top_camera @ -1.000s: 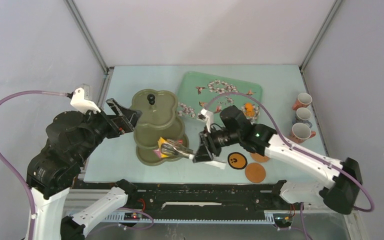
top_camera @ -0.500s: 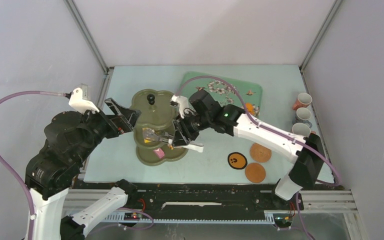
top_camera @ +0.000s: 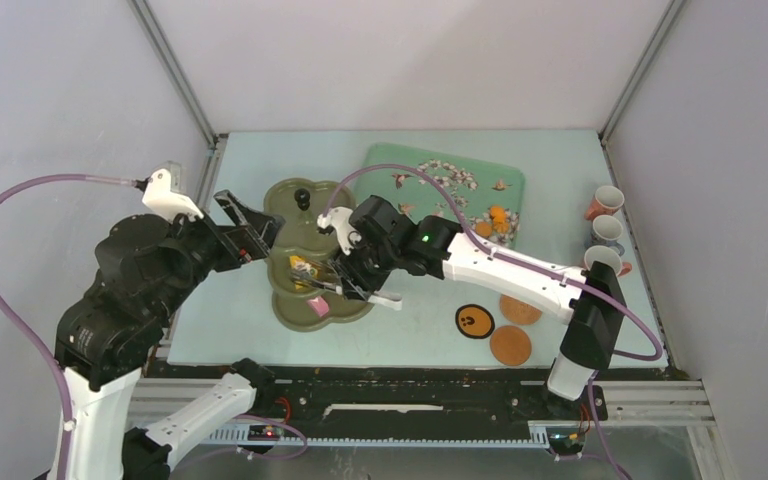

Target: Serve the afternoon tea

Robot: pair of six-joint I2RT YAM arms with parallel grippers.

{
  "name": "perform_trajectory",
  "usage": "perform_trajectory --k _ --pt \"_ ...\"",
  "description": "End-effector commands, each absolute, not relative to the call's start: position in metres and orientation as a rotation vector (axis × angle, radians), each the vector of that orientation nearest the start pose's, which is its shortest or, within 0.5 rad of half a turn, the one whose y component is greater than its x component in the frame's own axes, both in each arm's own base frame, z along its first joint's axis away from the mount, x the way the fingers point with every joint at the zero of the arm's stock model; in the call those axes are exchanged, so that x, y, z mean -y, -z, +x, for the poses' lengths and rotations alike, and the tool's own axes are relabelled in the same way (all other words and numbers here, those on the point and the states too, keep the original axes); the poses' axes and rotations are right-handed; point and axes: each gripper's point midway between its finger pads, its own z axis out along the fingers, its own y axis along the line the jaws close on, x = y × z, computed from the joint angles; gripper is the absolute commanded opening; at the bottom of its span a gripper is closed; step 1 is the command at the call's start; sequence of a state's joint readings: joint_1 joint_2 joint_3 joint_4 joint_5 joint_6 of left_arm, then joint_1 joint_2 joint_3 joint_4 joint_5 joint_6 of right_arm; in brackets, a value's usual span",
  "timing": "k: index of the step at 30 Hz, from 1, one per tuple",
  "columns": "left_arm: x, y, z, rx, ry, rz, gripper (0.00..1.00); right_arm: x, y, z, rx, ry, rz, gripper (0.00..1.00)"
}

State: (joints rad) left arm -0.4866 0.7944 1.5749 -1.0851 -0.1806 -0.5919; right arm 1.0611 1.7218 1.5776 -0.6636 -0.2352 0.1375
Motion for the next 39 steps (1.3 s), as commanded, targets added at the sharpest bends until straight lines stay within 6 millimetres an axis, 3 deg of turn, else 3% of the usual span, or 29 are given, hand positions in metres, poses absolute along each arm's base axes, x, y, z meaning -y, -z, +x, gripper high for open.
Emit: perform_trajectory --k 1,6,12,20,26,39 --pt "0.084 -0.419 0.183 -1.865 0.555 -0.21 0.98 -0.426 -0.214 0.192 -2.102 -0.791 -1.222 0.3" --pt "0.084 -0.418 0.186 -1.87 0.547 -0.207 0.98 -0.427 -0.221 0.19 -2.071 -0.819 -1.228 0.43" --pt "0.086 -0.418 0.188 -1.873 0.547 -0.203 0.98 -0.427 -0.232 0.19 -2.033 -0.867 -1.216 0.51" --pt "0.088 -0.417 0.191 -1.879 0.545 -0.197 0.98 -0.422 -0.241 0.193 -2.022 -0.92 -1.177 0.51" --pt "0.089 -0.419 0.193 -1.875 0.544 -0.195 0.98 -0.414 -0.25 0.184 -1.994 -0.972 -1.177 0.52" --pt "0.098 -0.418 0.203 -1.887 0.554 -0.175 0.98 -0.392 -0.244 0.18 -2.025 -0.944 -1.141 0.51"
